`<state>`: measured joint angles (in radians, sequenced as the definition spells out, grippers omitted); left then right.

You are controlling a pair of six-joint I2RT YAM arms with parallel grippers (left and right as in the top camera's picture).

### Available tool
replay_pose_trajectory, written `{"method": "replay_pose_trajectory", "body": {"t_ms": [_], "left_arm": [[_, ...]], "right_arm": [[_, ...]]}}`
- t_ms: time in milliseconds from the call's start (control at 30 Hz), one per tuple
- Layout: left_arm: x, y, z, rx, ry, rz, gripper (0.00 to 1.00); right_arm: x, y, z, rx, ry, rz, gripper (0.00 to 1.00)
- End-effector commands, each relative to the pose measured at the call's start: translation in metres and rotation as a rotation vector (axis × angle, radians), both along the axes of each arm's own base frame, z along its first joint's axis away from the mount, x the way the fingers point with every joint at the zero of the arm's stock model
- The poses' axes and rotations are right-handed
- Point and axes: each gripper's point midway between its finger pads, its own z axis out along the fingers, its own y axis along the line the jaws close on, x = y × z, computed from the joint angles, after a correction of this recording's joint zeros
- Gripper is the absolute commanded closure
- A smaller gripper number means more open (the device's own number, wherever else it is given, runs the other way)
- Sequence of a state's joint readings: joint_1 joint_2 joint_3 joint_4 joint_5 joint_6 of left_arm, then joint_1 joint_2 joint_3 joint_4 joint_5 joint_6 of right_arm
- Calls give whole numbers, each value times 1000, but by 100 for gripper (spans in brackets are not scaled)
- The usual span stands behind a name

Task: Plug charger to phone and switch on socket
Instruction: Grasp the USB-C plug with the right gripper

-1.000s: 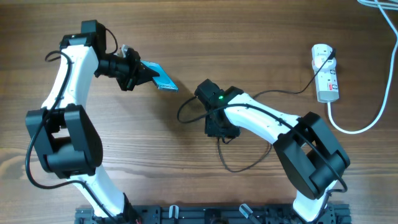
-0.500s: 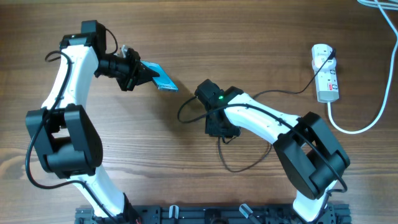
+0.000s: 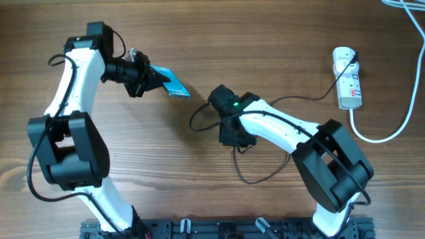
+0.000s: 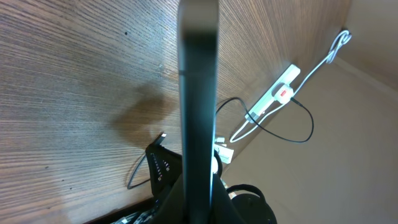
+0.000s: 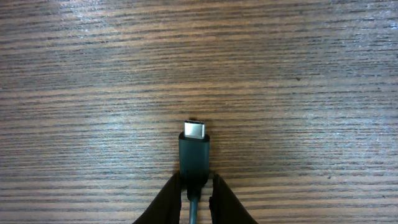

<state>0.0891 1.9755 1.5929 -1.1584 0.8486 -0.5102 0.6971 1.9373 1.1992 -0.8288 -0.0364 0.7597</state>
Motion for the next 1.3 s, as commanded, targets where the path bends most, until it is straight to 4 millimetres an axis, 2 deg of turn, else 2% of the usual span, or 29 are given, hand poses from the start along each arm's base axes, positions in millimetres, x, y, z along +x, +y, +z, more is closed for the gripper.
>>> {"method": "replay_pose_trajectory", "body": {"t_ms": [0, 67, 133, 233, 333, 467, 567, 700, 833, 1267], "left_arm": [[3, 0, 16, -13, -47, 0, 96], [2, 0, 16, -13, -46, 0, 96], [2, 0, 16, -13, -46, 0, 96], [2, 0, 16, -13, -46, -1, 96], [2, 0, 15, -13, -43, 0, 96], [2, 0, 15, -13, -43, 0, 96], [2, 0, 15, -13, -43, 0, 96], [2, 0, 15, -13, -43, 0, 96], [1, 0, 16, -14, -40, 0, 96], [1, 0, 15, -14, -40, 0, 96]], "right_arm": [[-8, -9, -17, -44, 31, -1, 68], [-9, -10, -17, -44, 37, -2, 65], [-11, -9, -17, -41, 47, -1, 66], [-12, -9, -17, -40, 48, -2, 76], [-12, -9, -17, -41, 49, -9, 80], [-12, -9, -17, -40, 50, -8, 79], [-13, -8, -17, -35, 55, -4, 61], [-14, -9, -17, -39, 61, -5, 62], [-16, -11, -17, -47, 69, -19, 72], [-21, -8, -17, -41, 81, -16, 70]]}}
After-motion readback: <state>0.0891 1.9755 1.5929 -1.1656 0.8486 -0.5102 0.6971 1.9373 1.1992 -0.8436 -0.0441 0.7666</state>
